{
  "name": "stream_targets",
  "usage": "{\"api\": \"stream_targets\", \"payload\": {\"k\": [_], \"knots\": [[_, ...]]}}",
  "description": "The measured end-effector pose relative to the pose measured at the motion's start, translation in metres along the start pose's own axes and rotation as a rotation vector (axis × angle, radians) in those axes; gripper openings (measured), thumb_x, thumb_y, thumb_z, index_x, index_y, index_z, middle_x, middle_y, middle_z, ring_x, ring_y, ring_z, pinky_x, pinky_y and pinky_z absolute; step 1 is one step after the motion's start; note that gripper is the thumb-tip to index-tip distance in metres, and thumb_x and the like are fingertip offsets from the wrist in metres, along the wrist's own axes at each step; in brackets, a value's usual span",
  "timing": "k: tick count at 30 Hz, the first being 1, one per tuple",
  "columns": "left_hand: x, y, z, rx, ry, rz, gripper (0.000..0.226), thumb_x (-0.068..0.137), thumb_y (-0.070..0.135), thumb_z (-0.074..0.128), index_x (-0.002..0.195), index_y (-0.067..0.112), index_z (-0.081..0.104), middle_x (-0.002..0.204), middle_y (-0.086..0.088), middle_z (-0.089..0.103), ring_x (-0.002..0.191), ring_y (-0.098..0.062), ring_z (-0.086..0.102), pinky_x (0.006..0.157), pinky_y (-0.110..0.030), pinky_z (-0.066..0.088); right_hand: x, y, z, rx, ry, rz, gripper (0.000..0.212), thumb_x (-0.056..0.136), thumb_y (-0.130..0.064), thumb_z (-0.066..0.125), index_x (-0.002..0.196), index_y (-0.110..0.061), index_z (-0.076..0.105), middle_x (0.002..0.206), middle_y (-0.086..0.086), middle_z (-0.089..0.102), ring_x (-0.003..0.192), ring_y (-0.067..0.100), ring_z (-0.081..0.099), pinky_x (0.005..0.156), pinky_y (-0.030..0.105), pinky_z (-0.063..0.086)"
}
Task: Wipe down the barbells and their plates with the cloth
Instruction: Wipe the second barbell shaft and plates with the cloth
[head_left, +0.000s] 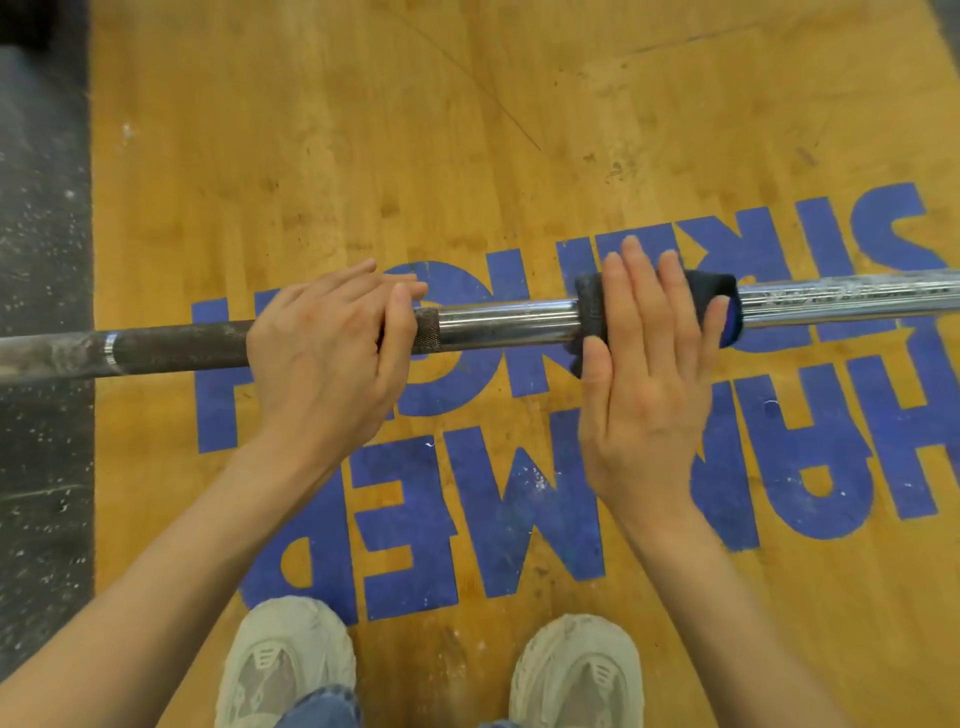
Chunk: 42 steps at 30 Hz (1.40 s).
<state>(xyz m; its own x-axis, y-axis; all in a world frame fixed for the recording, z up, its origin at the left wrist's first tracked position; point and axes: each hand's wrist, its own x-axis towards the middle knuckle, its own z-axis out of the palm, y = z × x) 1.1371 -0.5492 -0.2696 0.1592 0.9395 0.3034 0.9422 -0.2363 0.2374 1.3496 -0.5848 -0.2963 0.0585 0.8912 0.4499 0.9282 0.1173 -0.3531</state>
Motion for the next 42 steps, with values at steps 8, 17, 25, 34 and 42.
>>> {"api": "stream_targets", "payload": {"k": [8, 17, 25, 34, 42], "knots": [[0.011, 0.010, 0.001, 0.001, -0.003, 0.067, 0.050, 0.110, 0.028, 0.022, 0.148, 0.012, 0.048, 0.156, -0.001, 0.044, 0.152, -0.027, 0.024, 0.124, -0.043, 0.006, 0.003, -0.022, 0.026, 0.057, -0.028, -0.164, 0.049, 0.108, -0.023, 0.029, 0.155, -0.008, 0.030, 0.160, 0.011, 0.035, 0.154, 0.021, 0.018, 0.126, 0.043, 0.002], [0.021, 0.017, 0.017, -0.012, -0.001, 0.090, 0.048, 0.109, 0.026, 0.023, 0.151, 0.017, 0.045, 0.154, 0.005, 0.045, 0.149, -0.020, 0.032, 0.120, -0.035, 0.014, 0.007, -0.035, 0.054, 0.073, 0.008, -0.210, 0.055, 0.103, -0.019, 0.039, 0.154, -0.009, 0.024, 0.162, 0.000, 0.020, 0.153, 0.014, -0.006, 0.125, 0.040, -0.002], [0.037, 0.017, 0.023, -0.026, 0.023, 0.052, 0.046, 0.108, 0.023, 0.026, 0.148, 0.017, 0.049, 0.150, 0.006, 0.050, 0.147, -0.019, 0.035, 0.120, -0.035, 0.017, 0.023, -0.013, 0.049, 0.061, 0.009, -0.116, 0.053, 0.105, -0.017, 0.036, 0.154, -0.005, 0.023, 0.162, 0.007, 0.023, 0.155, 0.018, 0.001, 0.126, 0.045, 0.003], [0.039, 0.017, 0.026, -0.053, 0.027, 0.030, 0.047, 0.109, 0.024, 0.024, 0.148, 0.016, 0.049, 0.152, 0.006, 0.048, 0.149, -0.019, 0.032, 0.121, -0.037, 0.018, 0.077, -0.015, 0.048, -0.063, 0.085, -0.173, 0.045, 0.110, -0.034, 0.033, 0.107, -0.010, 0.071, 0.101, 0.007, 0.070, 0.098, 0.027, 0.061, 0.103, 0.040, 0.039], [0.029, 0.020, 0.024, -0.016, 0.051, 0.050, 0.046, 0.108, 0.020, 0.028, 0.150, 0.015, 0.046, 0.153, 0.005, 0.046, 0.150, -0.021, 0.030, 0.119, -0.036, 0.017, 0.045, -0.022, 0.025, -0.077, 0.004, -0.092, 0.041, 0.110, -0.030, 0.033, 0.123, -0.010, 0.066, 0.119, 0.006, 0.066, 0.121, 0.028, 0.057, 0.121, 0.043, 0.025]]}}
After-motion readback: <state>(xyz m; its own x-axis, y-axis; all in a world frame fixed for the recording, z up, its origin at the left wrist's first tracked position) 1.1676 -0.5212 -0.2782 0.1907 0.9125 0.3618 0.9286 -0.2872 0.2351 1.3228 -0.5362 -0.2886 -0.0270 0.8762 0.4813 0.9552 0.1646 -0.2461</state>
